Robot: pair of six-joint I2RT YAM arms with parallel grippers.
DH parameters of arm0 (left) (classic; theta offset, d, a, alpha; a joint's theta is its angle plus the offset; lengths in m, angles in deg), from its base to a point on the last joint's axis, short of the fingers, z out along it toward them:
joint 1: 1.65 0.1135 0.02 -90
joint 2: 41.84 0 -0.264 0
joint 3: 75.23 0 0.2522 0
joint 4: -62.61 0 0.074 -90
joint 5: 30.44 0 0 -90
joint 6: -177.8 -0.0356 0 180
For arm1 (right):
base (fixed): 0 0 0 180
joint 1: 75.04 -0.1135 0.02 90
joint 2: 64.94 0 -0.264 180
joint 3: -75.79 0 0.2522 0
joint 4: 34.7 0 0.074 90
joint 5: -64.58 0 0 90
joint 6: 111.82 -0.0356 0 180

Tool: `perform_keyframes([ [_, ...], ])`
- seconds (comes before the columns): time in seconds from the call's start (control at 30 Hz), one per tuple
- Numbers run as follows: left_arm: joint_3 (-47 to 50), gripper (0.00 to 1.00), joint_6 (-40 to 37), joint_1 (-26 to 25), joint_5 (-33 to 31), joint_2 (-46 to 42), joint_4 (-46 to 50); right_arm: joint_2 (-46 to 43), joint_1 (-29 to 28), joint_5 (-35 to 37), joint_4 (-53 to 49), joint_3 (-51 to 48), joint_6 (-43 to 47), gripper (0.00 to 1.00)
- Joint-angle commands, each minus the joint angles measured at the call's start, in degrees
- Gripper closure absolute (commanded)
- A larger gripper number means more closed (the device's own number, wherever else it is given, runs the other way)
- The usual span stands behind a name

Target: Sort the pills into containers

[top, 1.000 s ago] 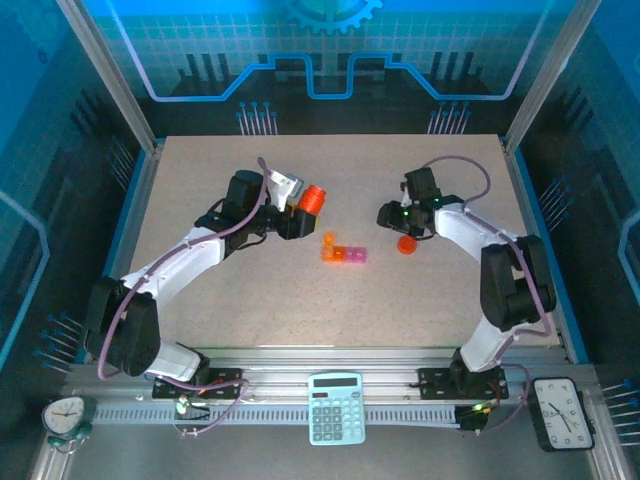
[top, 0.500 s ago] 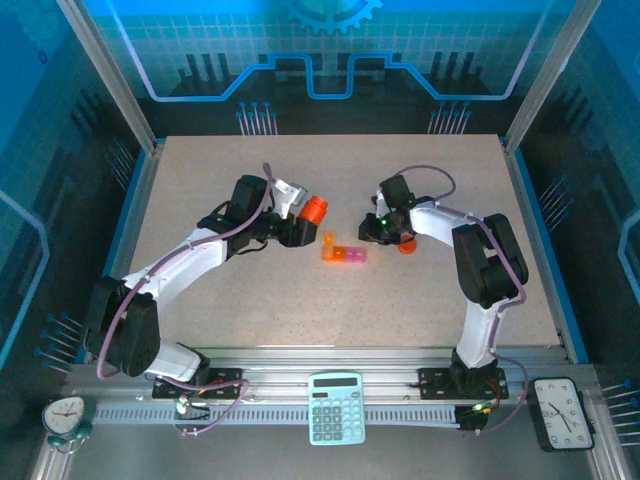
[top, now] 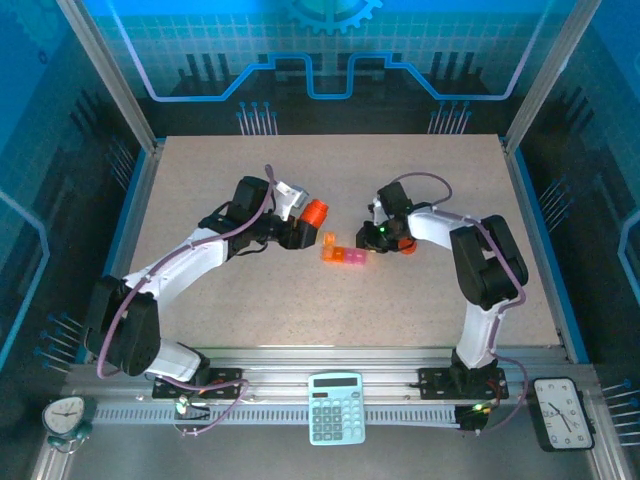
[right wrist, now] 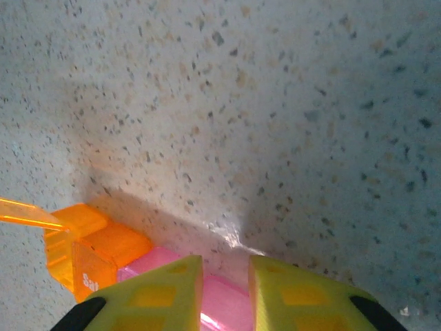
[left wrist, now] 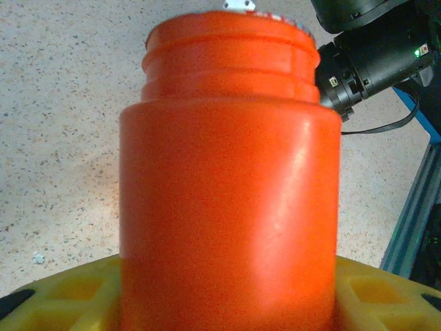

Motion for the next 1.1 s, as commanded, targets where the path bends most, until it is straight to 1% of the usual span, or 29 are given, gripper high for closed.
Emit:
perform_keyframes([
  [0.0, -1.91, 0.87, -1.07, -0.44, 0.51, 0.31, 0.87, -3.02, -1.07, -1.7, -0.22, -1.45, 0.55, 0.75],
  [0.17, -1.58, 0.87, -1.25, -0.5, 0.78, -0.02, 1.14, -5.34, -1.74, -1.98, -0.48, -2.89, 0.38, 0.75],
  [0.23, -1.4, 0.87, -1.25, -0.49, 0.88, -0.08, 1.28, -5.95, -1.7, -1.83, -0.7, -3.13, 0.47, 0.72],
  [0.43, -0.96, 0.87, -1.75, -1.04, 1.29, -0.13, 2.35, -11.3, -0.62, 0.12, -1.11, -4.03, -0.11, 0.47],
  [0.53, -0.45, 0.87, -1.78, -1.59, 1.34, 0.29, 2.44, -15.43, -0.54, 1.72, -0.31, -5.66, 0.19, 0.38],
  [0.6, -0.43, 0.87, -2.0, -2.27, 0.97, 0.87, 2.84, -18.06, -0.54, 2.81, 0.88, -7.43, 0.12, 0.35],
  [0.73, -0.98, 0.87, -2.71, -3.65, -0.18, 2.69, 4.47, -22.95, -0.54, 5.48, 2.87, -11.34, -0.15, 0.29],
  [0.83, -2.14, 0.88, -3.35, -4.64, -1.2, 4.74, 6.73, -24.88, -0.58, 7.12, 3.13, -13.1, 0.1, 0.28],
  [1.07, -3.72, 0.89, -3.98, -5.92, -3.02, 8.41, 10.63, -25.0, -0.83, 7.81, 3.55, -14.67, 0.55, 0.27],
])
